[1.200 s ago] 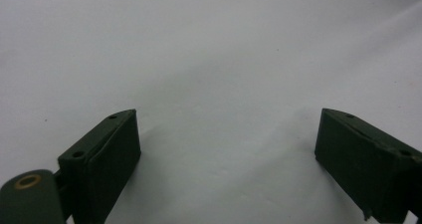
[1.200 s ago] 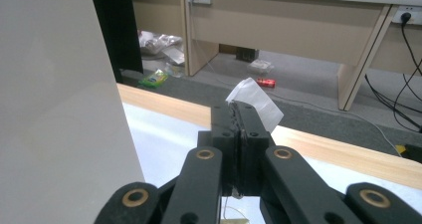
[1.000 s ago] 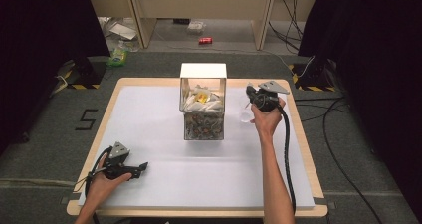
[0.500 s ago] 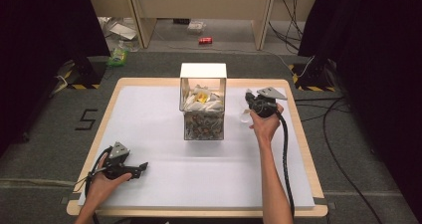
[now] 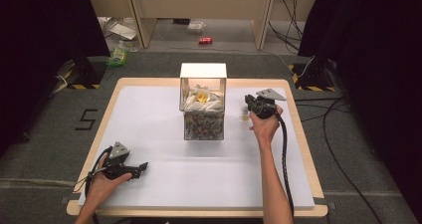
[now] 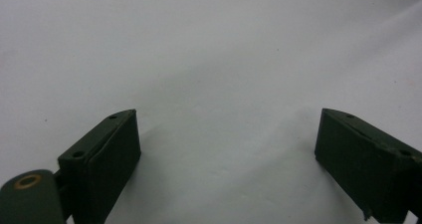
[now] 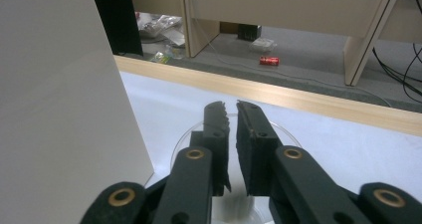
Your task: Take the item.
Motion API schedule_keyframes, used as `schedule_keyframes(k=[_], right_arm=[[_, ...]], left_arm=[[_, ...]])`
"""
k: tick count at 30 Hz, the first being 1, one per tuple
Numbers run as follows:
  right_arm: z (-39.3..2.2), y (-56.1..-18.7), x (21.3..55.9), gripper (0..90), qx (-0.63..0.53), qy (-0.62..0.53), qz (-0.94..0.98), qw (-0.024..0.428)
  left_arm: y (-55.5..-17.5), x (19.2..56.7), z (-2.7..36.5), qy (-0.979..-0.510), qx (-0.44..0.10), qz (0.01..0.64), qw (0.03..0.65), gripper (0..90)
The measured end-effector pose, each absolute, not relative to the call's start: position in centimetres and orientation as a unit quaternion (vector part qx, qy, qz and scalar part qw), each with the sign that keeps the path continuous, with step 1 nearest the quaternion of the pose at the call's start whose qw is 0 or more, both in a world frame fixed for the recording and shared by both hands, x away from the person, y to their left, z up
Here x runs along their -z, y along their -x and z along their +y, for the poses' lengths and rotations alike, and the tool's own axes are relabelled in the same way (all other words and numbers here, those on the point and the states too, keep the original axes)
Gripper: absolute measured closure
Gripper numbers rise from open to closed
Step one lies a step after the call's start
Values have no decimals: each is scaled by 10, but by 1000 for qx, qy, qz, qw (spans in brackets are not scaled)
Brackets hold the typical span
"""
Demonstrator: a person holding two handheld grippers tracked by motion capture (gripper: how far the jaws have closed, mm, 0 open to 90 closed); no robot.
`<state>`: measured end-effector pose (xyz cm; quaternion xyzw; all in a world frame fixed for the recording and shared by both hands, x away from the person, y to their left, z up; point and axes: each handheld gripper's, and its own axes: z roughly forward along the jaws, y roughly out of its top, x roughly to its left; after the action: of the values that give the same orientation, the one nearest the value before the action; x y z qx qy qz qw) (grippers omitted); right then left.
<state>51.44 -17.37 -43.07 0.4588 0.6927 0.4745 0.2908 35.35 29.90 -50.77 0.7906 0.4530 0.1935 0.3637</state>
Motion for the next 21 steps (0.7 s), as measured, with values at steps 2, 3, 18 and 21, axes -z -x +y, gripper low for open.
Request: schedule_keyframes(k=[2, 3, 18, 21], right_arm=[[-174, -514, 430, 808, -476, -459, 691, 292], [-175, -514, 429, 805, -477, -459, 690, 293], [-183, -505, 416, 603, -477, -459, 687, 300], [-182, -502, 413, 491, -475, -465, 683, 303]], left_arm=[[-354, 508, 299, -791, -194, 452, 363, 98], [-354, 508, 299, -791, -193, 453, 363, 98], [-354, 508, 299, -790, -193, 453, 364, 98], [-354, 508, 299, -790, -193, 454, 365, 98]])
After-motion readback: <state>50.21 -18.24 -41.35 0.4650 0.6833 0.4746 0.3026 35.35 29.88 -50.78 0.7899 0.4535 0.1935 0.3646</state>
